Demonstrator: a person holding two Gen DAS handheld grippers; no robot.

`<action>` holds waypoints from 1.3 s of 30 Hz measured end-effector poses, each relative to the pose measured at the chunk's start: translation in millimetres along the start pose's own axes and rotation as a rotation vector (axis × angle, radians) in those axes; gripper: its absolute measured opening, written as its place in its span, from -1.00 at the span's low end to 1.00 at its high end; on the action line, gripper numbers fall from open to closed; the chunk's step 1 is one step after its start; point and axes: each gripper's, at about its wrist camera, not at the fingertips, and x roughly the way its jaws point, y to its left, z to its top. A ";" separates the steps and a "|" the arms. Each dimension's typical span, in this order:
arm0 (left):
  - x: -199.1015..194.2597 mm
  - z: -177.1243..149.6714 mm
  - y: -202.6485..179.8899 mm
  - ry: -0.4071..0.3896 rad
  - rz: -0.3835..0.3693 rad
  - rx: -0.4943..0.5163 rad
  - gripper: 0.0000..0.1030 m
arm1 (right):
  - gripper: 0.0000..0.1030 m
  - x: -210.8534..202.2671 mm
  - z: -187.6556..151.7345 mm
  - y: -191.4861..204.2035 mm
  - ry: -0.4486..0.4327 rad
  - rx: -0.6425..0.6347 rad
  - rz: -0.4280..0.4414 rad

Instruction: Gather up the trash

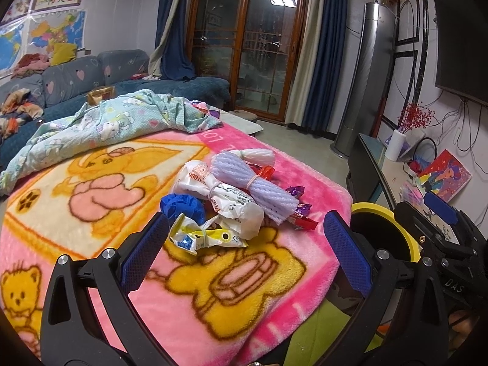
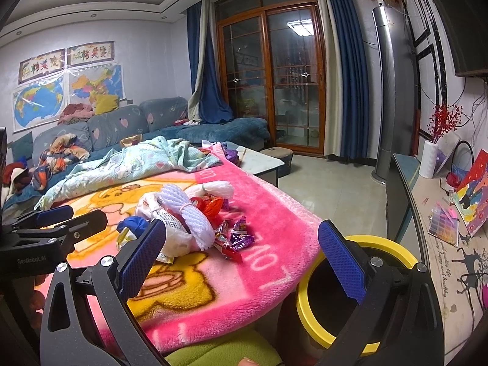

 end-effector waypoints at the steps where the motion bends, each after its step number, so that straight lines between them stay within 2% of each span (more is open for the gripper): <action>1: 0.6 -0.1 0.4 -0.001 -0.001 -0.001 0.81 | 0.88 0.4 0.3 0.5 0.002 -0.002 0.003; 7: 3.0 -0.9 15.3 -0.010 0.003 -0.036 0.81 | 0.88 11.9 2.2 9.7 0.022 -0.045 0.055; 14: 11.0 -3.1 59.2 -0.008 0.035 -0.122 0.81 | 0.88 37.1 4.2 42.7 0.064 -0.166 0.154; 20: 20.3 -6.2 99.5 -0.002 0.070 -0.203 0.81 | 0.88 67.2 4.6 61.5 0.127 -0.235 0.205; 25: 32.9 -12.7 128.9 0.027 0.066 -0.275 0.81 | 0.88 94.4 6.5 64.1 0.167 -0.247 0.205; 29: 46.5 -18.2 144.6 0.063 0.021 -0.309 0.81 | 0.87 116.9 10.1 54.8 0.198 -0.220 0.195; 30: 50.0 -19.9 146.2 0.073 0.008 -0.313 0.81 | 0.86 123.1 10.1 52.4 0.206 -0.213 0.189; 34: 64.3 -25.1 140.7 0.110 -0.068 -0.313 0.81 | 0.55 150.4 10.9 42.6 0.263 -0.195 0.168; 39: 82.2 -29.5 118.9 0.162 -0.114 -0.253 0.78 | 0.36 172.7 7.3 34.4 0.320 -0.191 0.179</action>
